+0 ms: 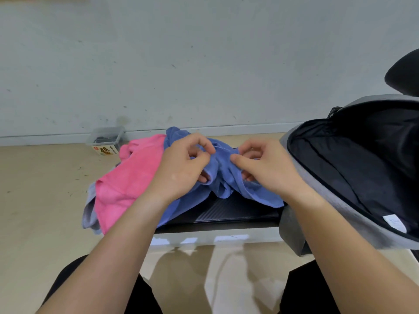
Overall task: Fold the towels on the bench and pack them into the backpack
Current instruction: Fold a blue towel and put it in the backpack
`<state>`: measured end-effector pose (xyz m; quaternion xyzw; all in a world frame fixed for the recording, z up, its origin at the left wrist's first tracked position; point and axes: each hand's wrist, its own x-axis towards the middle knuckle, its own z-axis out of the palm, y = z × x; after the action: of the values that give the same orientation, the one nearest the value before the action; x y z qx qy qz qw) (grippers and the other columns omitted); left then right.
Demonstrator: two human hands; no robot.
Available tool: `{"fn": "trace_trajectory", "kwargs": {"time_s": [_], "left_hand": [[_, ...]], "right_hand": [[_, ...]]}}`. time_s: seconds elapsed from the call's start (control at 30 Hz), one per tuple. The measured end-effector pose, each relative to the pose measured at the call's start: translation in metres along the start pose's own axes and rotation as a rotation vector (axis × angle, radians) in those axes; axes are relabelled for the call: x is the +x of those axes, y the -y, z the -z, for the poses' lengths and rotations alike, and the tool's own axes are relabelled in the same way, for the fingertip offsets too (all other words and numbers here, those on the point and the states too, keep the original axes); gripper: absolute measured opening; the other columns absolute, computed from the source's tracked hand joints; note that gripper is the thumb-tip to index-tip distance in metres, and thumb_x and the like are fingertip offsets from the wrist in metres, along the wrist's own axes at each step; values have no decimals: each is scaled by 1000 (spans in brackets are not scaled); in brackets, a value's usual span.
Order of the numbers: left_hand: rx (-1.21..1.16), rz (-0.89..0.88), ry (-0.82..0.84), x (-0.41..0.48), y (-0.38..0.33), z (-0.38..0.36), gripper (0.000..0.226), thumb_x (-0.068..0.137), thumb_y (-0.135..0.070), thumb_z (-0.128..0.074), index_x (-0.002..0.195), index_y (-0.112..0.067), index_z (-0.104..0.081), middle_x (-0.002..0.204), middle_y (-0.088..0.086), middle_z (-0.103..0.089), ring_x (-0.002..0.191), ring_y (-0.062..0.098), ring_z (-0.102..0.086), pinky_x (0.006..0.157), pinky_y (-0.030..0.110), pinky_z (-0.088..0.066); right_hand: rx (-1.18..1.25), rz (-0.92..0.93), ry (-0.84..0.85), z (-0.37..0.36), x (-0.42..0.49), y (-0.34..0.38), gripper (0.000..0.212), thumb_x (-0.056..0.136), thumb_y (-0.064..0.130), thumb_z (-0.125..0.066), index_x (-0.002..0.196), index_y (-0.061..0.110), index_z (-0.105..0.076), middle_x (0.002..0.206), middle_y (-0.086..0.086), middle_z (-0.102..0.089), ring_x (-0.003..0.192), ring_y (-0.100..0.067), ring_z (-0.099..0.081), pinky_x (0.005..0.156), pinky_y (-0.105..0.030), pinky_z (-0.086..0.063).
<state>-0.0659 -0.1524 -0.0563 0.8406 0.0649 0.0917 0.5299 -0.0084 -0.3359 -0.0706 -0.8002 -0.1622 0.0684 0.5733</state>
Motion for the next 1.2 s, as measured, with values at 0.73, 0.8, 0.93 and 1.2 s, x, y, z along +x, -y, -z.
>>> {"fn": "trace_trajectory", "kwargs": {"time_s": [0.73,0.8,0.93,1.2], "left_hand": [[142,-133,-2,-8,5,1,11,76,-31,-83,76,-25,-74,66,-7,-72,66,10,-68,70,41,-58],[170,-143,-16,-8,7,1,11,77,-31,-82,75,-26,-73,65,-8,-71,63,6,-66,68,38,-58],[240,-197,-24,-8,11,1,14,75,-41,-82,74,-31,-72,65,-10,-68,64,3,-62,63,28,-52],[291,-350,32,-1,8,4,9,89,-24,-71,90,-32,-74,90,-18,-70,90,0,-63,76,19,-45]], "right_hand": [[5,134,86,-9,-17,0,13,83,7,-73,92,17,-75,84,1,-76,77,-20,-74,78,-37,-60],[25,133,113,-9,-17,-1,11,82,11,-76,92,16,-75,85,0,-77,79,-19,-74,76,-32,-59],[93,142,137,-9,-14,-3,2,87,12,-73,88,14,-73,83,-6,-75,74,-25,-71,75,-44,-60],[42,201,47,-4,-2,5,5,90,16,-62,87,13,-65,88,-8,-71,77,-41,-66,76,-55,-55]]}}
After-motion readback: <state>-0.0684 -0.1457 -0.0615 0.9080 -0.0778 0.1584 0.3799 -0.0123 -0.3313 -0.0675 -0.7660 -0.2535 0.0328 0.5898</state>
